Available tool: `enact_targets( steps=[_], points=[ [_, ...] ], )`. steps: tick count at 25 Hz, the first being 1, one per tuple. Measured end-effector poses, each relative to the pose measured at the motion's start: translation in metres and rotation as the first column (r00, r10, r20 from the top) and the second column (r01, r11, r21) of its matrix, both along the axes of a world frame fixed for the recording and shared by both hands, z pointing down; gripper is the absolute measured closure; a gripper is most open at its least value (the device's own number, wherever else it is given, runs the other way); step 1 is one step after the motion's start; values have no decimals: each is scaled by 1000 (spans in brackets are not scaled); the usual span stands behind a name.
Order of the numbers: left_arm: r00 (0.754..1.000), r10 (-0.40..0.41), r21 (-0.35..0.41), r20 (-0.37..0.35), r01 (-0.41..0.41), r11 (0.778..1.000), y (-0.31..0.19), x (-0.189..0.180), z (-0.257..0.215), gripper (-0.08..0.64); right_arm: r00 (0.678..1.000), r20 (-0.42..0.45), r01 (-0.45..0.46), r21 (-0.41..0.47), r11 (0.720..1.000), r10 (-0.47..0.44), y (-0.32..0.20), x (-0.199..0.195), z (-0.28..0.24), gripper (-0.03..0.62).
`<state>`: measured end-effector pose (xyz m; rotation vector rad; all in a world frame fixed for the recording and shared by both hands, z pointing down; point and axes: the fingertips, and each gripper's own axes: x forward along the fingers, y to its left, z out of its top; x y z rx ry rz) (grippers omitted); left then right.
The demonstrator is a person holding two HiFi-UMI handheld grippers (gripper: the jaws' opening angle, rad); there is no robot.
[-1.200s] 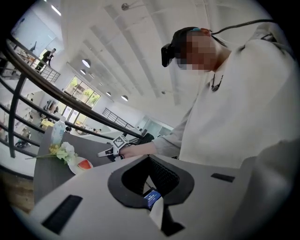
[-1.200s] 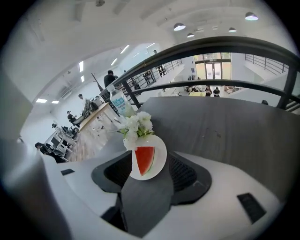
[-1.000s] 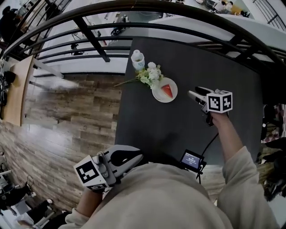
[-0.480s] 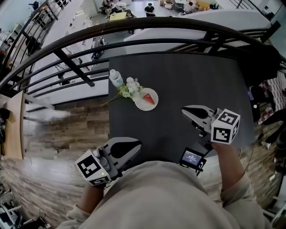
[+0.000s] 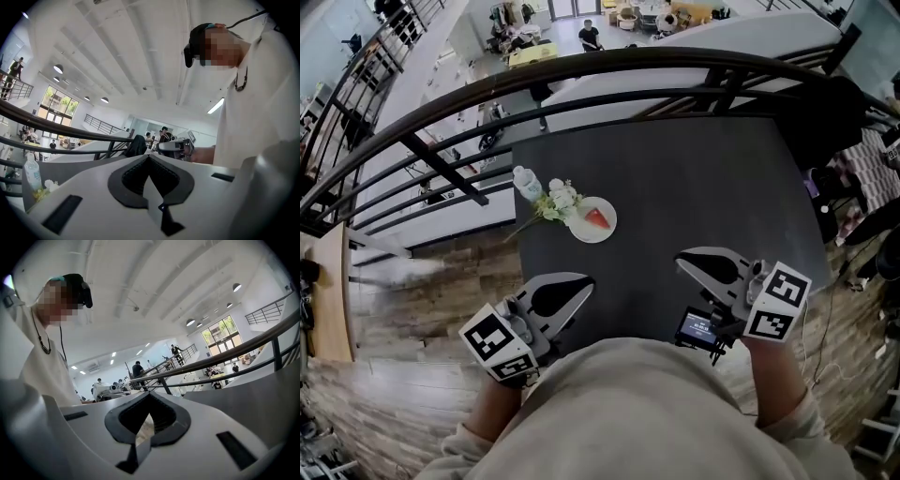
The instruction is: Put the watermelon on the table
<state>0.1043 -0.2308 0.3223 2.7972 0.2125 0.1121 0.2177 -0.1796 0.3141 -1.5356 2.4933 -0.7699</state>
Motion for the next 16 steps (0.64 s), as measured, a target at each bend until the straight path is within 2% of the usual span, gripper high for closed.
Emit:
enact_targets(
  steps=[6, 16],
  points=[
    [1000, 29, -4, -3, -29, 1000, 2, 9, -5, 554, 1000, -19, -23, 2, 1000, 23, 7, 5, -10, 578],
    [1000, 25, -20, 0, -25, 999, -9, 15, 8, 554, 999, -33, -35, 12, 999, 35, 7, 10, -8, 578]
  ],
)
